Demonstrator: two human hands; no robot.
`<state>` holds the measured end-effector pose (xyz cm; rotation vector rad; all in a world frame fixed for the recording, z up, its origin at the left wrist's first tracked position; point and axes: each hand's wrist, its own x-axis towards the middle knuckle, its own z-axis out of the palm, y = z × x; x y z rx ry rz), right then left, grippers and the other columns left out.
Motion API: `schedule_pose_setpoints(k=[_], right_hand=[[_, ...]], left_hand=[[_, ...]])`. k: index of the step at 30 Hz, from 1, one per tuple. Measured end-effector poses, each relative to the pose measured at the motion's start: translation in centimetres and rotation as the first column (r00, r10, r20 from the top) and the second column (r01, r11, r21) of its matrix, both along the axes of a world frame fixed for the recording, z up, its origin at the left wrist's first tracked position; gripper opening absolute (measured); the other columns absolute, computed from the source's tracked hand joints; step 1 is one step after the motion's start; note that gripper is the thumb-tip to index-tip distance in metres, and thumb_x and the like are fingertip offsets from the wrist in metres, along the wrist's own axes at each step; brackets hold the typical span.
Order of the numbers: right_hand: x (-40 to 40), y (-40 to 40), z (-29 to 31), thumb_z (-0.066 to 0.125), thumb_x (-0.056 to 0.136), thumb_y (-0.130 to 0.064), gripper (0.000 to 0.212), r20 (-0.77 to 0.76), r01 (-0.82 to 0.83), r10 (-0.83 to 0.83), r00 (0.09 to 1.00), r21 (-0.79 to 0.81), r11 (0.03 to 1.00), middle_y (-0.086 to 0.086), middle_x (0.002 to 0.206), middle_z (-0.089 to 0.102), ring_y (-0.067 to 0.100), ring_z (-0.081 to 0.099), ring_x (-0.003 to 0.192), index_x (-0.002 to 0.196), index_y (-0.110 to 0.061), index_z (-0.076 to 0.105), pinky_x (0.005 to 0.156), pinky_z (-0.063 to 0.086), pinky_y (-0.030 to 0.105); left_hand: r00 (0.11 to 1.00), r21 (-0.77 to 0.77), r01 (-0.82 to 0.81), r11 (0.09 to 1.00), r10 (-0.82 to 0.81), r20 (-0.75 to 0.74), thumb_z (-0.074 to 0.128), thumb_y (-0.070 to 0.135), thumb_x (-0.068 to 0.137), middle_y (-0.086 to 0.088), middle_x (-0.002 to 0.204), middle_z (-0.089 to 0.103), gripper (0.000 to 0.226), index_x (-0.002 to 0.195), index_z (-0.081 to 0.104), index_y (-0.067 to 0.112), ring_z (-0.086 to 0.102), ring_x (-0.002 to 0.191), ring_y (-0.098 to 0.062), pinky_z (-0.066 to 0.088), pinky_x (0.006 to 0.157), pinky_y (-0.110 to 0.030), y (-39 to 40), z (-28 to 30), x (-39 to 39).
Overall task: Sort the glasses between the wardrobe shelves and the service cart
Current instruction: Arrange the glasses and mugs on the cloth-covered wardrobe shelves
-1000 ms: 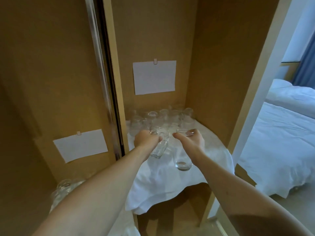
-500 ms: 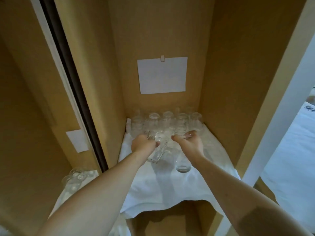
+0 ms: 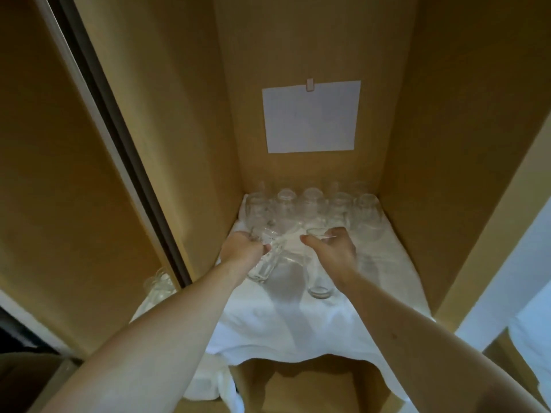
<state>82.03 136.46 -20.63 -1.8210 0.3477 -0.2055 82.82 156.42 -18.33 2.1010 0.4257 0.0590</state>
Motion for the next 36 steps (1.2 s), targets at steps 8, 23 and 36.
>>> schedule_pose_setpoints(k=[8, 23, 36], right_hand=[[5.7, 2.3, -1.9, 0.094, 0.061, -0.041, 0.06, -0.001, 0.006, -0.006, 1.0, 0.071, 0.997, -0.006, 0.092, 0.067, 0.012, 0.065, 0.09, 0.103, -0.024, 0.055, 0.082, 0.051, 0.029], [11.8, 3.3, -7.1, 0.097, 0.023, -0.056, 0.092, -0.005, -0.014, 0.015, 1.0, 0.208, 0.978, 0.001, 0.103, 0.069, 0.019, 0.07, 0.097, 0.102, -0.039, 0.054, 0.092, 0.058, 0.046], [12.7, 1.7, -8.8, 0.096, 0.029, -0.047, 0.091, 0.038, -0.123, 0.117, 0.992, 0.313, 0.942, 0.006, 0.104, 0.071, 0.015, 0.072, 0.092, 0.11, -0.033, 0.058, 0.073, 0.056, 0.028]], left_hand=[[0.998, 0.075, 0.067, 0.995, -0.066, -0.012, 0.082, 0.027, 0.083, -0.004, 0.106, 0.074, 0.064, 0.139, 0.056, 0.01, 0.066, 0.07, -0.02, 0.049, 0.06, -0.022, 2.4, -1.0, 5.6], [0.94, 0.209, 0.321, 0.924, -0.283, -0.19, 0.068, 0.048, 0.068, -0.004, 0.116, 0.068, 0.054, 0.114, 0.066, 0.019, 0.063, 0.11, -0.03, 0.052, 0.097, -0.041, 2.5, -3.9, 11.8], [0.893, 0.054, 0.359, 0.932, -0.326, -0.311, 0.078, 0.049, 0.079, 0.002, 0.112, 0.044, 0.055, 0.109, 0.037, 0.028, 0.048, 0.093, -0.004, 0.043, 0.074, -0.013, 2.9, -5.6, 12.8]])
